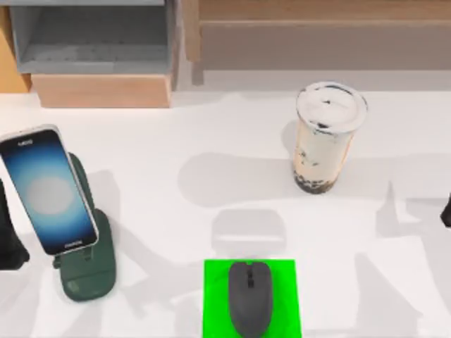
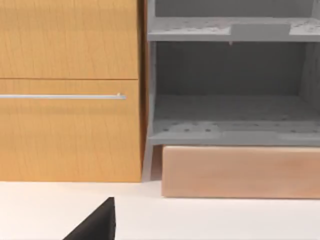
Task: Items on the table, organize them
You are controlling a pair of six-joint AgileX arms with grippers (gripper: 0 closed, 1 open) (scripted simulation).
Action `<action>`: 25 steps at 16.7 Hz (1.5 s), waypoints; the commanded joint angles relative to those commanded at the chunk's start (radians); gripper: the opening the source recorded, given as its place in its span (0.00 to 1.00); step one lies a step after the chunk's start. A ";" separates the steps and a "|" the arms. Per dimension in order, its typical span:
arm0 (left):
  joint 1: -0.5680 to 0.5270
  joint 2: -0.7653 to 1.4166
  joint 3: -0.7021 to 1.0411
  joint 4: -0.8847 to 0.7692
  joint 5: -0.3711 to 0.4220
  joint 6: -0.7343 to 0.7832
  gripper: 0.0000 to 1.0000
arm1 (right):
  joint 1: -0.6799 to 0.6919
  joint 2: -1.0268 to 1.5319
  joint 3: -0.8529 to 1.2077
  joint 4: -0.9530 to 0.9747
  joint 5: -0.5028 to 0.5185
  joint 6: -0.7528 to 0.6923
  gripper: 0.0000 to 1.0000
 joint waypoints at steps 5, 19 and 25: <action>0.000 0.000 0.000 0.000 0.000 0.000 1.00 | 0.204 0.557 0.024 0.260 0.138 0.078 1.00; 0.000 0.000 0.000 0.000 0.000 0.000 1.00 | 0.476 1.496 0.399 1.126 0.534 -0.088 1.00; 0.000 0.000 0.000 0.000 0.000 0.000 1.00 | 0.471 1.531 0.451 1.192 0.569 -0.122 1.00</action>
